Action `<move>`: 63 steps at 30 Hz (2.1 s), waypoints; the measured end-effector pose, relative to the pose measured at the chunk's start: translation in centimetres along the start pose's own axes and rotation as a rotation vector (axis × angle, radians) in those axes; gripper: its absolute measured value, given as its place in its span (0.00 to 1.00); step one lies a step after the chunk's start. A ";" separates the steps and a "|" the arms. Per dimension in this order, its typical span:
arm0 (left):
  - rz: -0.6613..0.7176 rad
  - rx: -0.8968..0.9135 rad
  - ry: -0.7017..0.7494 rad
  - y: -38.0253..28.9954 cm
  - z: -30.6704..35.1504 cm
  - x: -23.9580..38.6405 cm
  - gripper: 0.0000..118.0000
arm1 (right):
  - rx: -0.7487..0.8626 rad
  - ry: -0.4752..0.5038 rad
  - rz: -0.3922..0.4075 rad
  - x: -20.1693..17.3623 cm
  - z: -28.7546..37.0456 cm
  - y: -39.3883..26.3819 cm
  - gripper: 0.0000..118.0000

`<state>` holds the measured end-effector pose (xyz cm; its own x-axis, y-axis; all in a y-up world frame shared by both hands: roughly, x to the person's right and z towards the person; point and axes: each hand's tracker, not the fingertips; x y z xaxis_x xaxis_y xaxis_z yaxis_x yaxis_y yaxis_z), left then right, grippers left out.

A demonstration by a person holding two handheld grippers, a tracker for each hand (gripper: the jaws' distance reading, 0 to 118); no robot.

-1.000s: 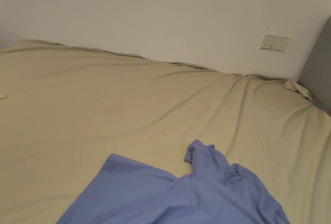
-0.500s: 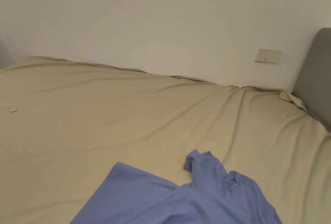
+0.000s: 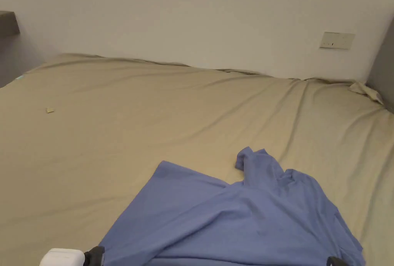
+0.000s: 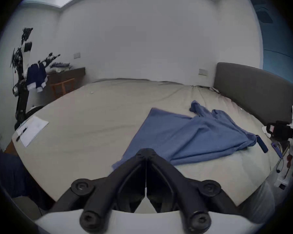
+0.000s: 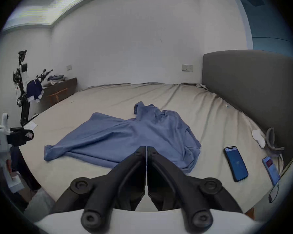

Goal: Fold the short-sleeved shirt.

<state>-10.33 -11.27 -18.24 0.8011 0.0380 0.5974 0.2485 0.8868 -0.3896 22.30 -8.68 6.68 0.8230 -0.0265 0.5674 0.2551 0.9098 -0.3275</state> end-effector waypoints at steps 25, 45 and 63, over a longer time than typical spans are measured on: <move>-0.016 -0.349 -0.067 -1.4 -9.3 -2.9 0.11 | -0.127 0.190 0.059 5.1 -13.4 8.0 0.07; 0.097 -0.367 -0.099 0.3 -11.6 -3.3 0.08 | -0.852 0.135 0.258 10.2 -49.5 14.5 0.17; 0.063 -0.019 -0.199 17.0 -13.6 -4.0 0.08 | -0.130 0.250 -0.063 9.3 -29.7 29.4 0.03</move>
<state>-1.93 -2.60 -36.78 0.6926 0.1852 0.6971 0.2129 0.8709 -0.4429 52.49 5.48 -20.13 0.8989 -0.1970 0.3914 0.3592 0.8430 -0.4005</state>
